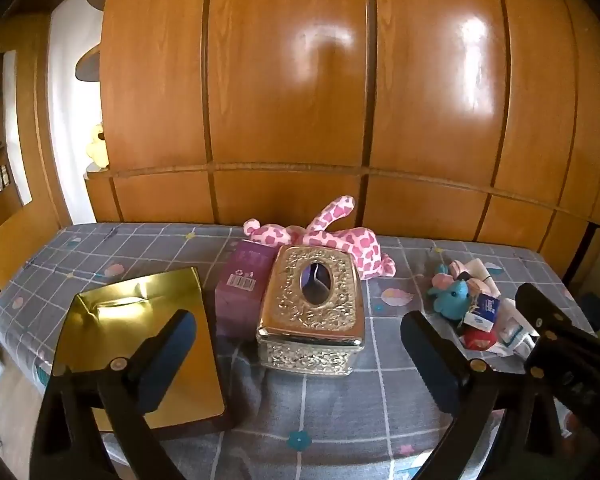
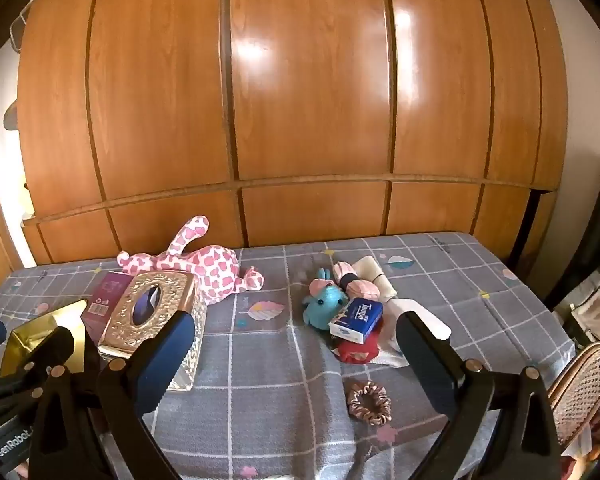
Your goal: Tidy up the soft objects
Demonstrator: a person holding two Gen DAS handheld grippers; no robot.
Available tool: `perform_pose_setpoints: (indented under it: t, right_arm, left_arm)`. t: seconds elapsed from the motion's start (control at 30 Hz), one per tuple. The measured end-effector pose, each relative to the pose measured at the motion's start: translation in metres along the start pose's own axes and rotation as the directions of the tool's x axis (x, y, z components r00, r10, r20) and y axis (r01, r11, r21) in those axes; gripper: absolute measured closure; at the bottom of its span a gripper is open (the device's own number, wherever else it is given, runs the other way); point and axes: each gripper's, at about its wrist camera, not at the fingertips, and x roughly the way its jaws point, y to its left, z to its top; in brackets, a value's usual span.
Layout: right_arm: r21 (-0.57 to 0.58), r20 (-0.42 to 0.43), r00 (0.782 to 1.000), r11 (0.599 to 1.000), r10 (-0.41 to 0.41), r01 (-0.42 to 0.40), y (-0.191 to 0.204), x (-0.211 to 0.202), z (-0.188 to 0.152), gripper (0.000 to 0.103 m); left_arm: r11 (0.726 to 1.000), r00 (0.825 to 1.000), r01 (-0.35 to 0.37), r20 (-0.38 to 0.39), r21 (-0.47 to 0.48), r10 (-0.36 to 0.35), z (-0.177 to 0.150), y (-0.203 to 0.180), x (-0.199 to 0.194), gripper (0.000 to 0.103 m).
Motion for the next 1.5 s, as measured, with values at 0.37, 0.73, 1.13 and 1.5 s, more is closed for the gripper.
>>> perform_pose_setpoints:
  t: [0.37,0.73,1.13,1.5]
  right_arm:
    - [0.026,-0.012,1.0,1.0,0.018,-0.017,0.001,0.008,0.002,0.0]
    - [0.01,-0.019,1.0,1.0,0.023,-0.023,0.007,0.011,-0.004,0.0]
    - [0.003,-0.036,0.999,1.0,0.027,-0.027,0.009,0.019,-0.005,0.0]
    - [0.01,-0.036,0.999,1.0,0.024,-0.024,0.004,0.022,-0.006,0.0]
  left_arm:
    - [1.0,1.0,-0.008,-0.03,0.004,0.008,-0.004,0.007,0.004,0.0]
    - [1.0,0.998,-0.023,-0.054,-0.001,0.023,-0.011,0.011,0.012,0.001]
    - [1.0,0.997,-0.027,-0.075,-0.004,0.027,-0.013,0.015,0.018,0.001]
    - [1.0,0.996,-0.024,-0.086,-0.003,0.024,-0.013,0.016,0.021,0.001]
